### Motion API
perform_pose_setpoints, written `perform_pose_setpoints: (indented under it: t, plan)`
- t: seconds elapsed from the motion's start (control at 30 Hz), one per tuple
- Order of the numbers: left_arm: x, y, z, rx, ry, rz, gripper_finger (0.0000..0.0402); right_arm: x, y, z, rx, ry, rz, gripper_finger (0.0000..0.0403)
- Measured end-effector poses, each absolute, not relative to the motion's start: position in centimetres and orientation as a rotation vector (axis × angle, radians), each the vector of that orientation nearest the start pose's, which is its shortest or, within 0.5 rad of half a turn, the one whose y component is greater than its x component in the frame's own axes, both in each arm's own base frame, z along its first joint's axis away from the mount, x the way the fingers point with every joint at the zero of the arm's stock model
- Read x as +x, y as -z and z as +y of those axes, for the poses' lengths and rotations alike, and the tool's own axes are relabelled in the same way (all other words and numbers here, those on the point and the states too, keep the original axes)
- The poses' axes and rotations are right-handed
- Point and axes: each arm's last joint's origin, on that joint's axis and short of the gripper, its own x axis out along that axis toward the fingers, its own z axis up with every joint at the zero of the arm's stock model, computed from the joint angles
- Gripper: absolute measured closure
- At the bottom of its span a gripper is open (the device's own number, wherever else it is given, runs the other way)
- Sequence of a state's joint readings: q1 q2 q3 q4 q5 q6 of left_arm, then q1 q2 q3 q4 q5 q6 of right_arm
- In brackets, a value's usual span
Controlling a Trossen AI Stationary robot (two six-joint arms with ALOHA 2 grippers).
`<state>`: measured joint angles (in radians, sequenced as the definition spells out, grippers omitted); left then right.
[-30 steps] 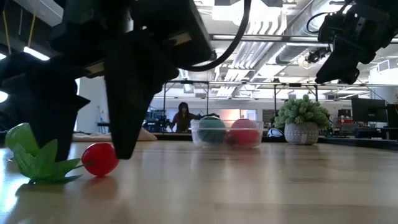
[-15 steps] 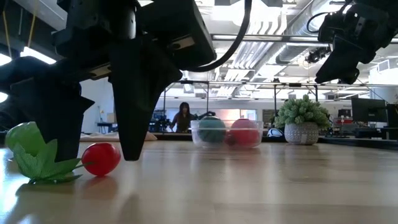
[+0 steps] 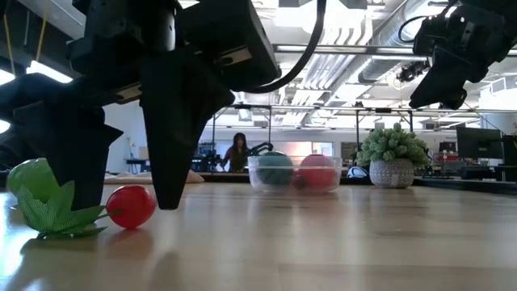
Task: Pick and placing Produce into tupperware
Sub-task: Put the cherry into the transparent bin
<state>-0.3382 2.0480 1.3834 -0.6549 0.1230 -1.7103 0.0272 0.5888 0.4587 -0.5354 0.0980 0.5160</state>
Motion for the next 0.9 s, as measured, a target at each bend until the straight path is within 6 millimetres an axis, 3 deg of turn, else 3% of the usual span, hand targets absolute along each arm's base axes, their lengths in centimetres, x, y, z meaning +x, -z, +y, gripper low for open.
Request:
perform_pose_setpoints:
  t: [0.9]
  plan:
    - [37.21, -13.94, -13.44, -1.287, -0.824, 1.253, 0.0294, 12.72, -21.82, 0.06, 0.455, 0.238, 0.63, 0.0331]
